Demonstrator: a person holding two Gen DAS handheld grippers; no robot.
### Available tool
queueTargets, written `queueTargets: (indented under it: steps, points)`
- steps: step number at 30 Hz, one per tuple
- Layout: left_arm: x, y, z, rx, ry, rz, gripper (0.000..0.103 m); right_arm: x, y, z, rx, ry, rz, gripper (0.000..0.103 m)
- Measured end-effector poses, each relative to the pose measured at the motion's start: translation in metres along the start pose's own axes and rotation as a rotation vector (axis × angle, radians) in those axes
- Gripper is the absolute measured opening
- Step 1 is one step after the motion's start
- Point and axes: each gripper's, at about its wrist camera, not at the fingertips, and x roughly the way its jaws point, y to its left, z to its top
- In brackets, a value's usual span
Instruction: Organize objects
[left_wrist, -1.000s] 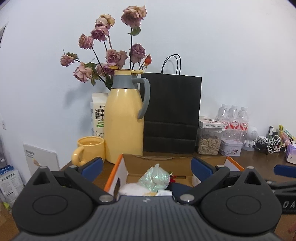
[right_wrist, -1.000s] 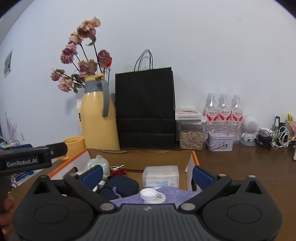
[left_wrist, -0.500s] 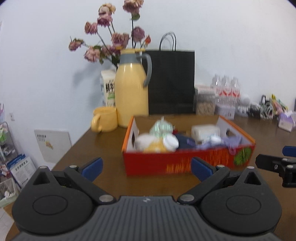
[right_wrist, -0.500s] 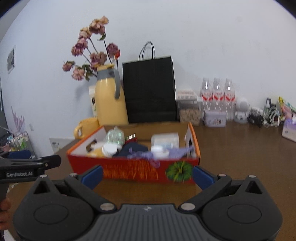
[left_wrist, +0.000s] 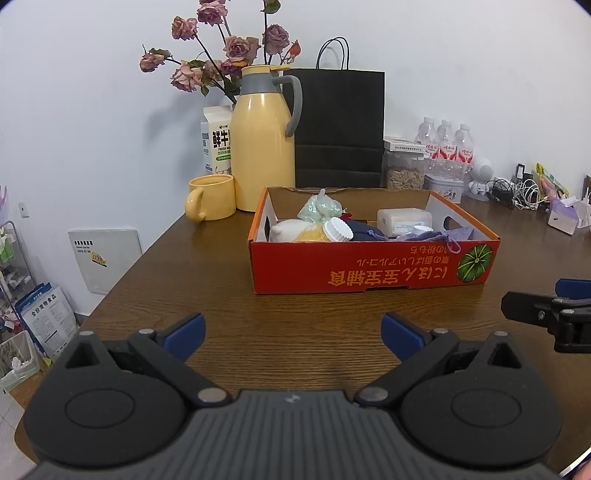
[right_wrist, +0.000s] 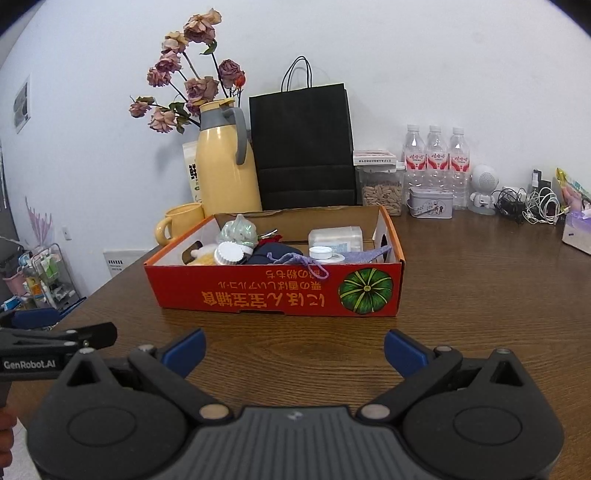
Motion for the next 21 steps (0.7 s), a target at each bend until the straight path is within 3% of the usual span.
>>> queueTargets:
  steps: [21]
  points:
    - [0.0001,-0.0021,0.0001,0.005,0.007,-0.002,0.103,-0.0011,-0.0010,0.0007,0.002,-0.004,-0.001,0.103]
